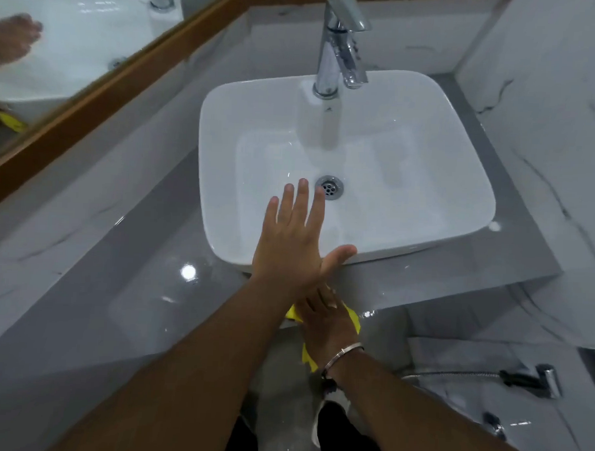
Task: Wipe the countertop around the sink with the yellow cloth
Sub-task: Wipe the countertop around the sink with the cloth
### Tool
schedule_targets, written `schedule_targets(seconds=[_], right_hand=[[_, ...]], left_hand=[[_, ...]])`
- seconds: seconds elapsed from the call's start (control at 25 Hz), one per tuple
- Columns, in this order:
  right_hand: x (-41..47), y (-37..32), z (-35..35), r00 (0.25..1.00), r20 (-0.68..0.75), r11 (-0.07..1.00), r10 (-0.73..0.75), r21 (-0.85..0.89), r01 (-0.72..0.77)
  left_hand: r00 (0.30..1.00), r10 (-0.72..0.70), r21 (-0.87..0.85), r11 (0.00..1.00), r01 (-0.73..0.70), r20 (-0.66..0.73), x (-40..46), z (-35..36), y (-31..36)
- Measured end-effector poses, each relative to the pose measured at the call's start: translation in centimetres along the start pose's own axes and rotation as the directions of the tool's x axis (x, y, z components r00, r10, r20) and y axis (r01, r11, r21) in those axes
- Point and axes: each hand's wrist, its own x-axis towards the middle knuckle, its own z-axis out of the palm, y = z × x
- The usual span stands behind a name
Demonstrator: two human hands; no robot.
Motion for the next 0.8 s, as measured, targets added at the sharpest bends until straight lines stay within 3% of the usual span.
schedule_targets(seconds=[0.2, 0.44, 0.56, 0.68, 0.8], right_hand=[[-0.9, 4.1, -0.6, 0.999, 0.009, 0.998, -0.042, -0.050, 0.042], [-1.9, 13.6, -3.7, 0.987, -0.106, 0.984, 0.124, -0.117, -0.137], [-1.7, 12.5, -3.2, 0.954, -0.182, 0.967, 0.238, -0.049, -0.250], [-1.5, 7.9, -1.7, 0.987, -0.135, 0.993, 0.085, -0.074, -0.096], [-1.6, 8.8, -1.7, 0.998, -0.056, 0.991, -0.019, -0.137, 0.011]], left_hand=[[0.995, -0.091, 0.110, 0.990, 0.087, 0.037, 0.1, 0.2, 0.2], [0.991, -0.127, 0.195, 0.974, 0.115, 0.047, 0.2, 0.6, 0.3], [0.991, -0.123, 0.192, 0.975, 0.109, 0.060, 0.5, 0.5, 0.3], [0.991, -0.119, 0.174, 0.979, 0.108, 0.059, 0.4, 0.4, 0.4], [0.993, -0.106, 0.156, 0.983, 0.096, 0.056, 0.2, 0.5, 0.1]])
